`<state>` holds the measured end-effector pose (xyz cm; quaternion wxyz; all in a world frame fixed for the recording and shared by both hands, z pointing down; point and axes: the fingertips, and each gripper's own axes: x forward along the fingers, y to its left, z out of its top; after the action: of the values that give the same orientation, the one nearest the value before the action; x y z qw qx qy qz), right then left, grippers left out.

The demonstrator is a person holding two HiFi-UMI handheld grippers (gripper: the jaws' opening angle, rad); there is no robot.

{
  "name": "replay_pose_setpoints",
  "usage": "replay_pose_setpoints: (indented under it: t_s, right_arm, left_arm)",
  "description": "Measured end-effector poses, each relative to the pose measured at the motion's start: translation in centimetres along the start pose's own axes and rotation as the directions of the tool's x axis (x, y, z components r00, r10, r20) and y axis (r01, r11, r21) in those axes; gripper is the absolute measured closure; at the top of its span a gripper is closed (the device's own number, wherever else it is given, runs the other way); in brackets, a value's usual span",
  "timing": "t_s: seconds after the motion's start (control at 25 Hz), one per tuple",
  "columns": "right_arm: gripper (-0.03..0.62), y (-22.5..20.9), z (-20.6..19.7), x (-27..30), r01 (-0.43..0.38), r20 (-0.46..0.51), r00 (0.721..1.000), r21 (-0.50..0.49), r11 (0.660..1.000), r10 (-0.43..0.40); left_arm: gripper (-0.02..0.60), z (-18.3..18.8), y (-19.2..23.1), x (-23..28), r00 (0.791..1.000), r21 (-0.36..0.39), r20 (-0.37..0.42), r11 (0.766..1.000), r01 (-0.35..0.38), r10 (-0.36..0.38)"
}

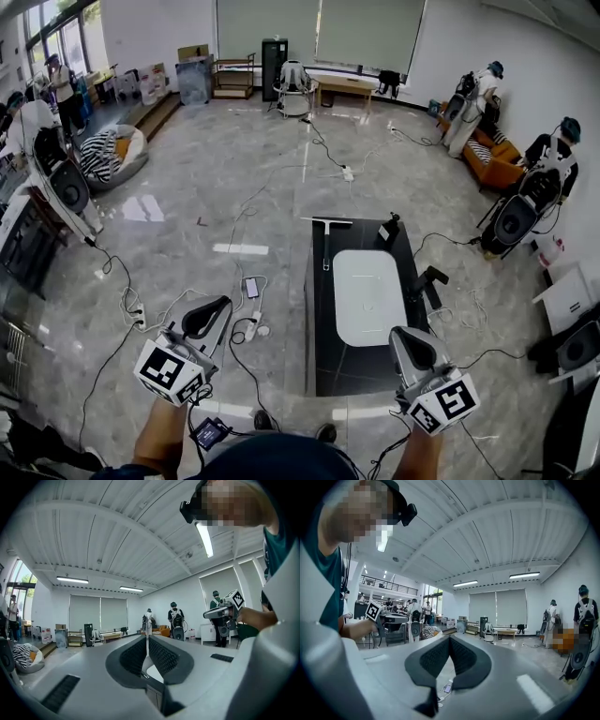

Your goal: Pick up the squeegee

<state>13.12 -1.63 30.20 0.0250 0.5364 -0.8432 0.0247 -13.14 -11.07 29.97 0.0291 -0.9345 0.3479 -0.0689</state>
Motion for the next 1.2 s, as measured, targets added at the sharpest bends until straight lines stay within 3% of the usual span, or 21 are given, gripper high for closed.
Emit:
replay_pose_setpoints:
  t_s: [0.44, 1.2]
  right_arm:
    - [0.585, -0.6, 0.0, -1.4, 0.033, -0.018, 0.999, 0.002, 0.999, -0.033]
    - [0.585, -0.6, -0.5, 3.5, -0.148, 0.005, 0.989, 0.018, 0.989, 0.148]
  left_arm:
    - [0.560, -0.2, -1.7, 1.3, 0.998, -0.019, 0.016, 0.998, 0.053, -0.053]
    - [0.561, -0.9, -0.5, -1.5, 0.994, -0.018, -0.025, 0.994, -0.109, 0.109]
